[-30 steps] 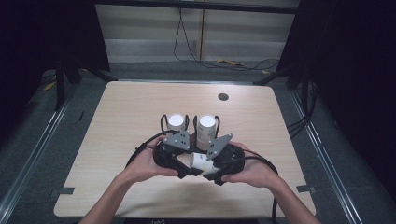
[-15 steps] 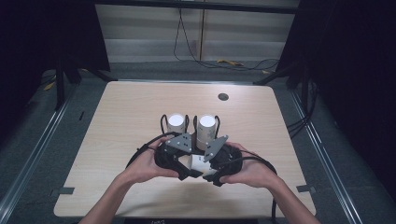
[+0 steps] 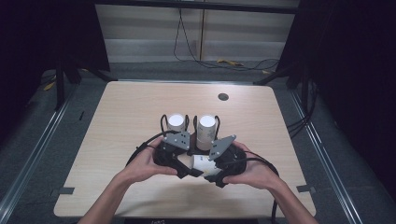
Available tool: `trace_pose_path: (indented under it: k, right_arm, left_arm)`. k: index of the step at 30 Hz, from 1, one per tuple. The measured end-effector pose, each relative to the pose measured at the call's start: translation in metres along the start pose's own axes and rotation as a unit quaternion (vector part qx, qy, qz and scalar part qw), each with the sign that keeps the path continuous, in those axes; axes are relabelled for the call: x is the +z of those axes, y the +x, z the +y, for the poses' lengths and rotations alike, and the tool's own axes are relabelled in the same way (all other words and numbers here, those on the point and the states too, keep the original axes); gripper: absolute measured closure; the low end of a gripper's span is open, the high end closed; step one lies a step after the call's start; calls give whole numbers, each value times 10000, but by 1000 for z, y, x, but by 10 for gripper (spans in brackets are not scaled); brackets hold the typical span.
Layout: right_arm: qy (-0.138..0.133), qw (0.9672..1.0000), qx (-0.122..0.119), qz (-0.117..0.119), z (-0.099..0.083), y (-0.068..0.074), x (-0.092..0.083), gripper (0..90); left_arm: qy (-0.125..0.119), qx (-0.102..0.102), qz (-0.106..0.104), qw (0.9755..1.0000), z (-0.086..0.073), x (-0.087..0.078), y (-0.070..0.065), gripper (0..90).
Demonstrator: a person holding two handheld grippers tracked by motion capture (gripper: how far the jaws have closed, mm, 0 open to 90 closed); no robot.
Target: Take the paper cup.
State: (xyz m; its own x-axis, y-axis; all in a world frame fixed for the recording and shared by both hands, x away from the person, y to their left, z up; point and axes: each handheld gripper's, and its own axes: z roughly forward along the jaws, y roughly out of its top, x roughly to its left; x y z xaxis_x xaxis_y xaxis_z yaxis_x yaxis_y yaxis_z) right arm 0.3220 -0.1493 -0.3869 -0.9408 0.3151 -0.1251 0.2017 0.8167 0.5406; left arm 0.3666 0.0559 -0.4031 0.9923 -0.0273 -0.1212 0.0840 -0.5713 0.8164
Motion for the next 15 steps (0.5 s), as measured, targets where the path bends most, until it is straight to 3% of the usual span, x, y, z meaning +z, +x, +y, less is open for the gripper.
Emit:
trace_pose_path:
  k: [9,12,15]
  right_arm:
    - [-316,9991,273,63,-11,-3,-1,143]
    - [-700,9963,494,61,-18,-6,-3,139]
    - [-841,9946,611,34,-21,-6,-4,144]
  left_arm:
    - [-214,-14,-66,9997,-1,-4,0,356]
    - [-356,-147,-56,9992,-1,-8,1,355]
    - [-457,-234,-40,9987,-2,-10,1,354]
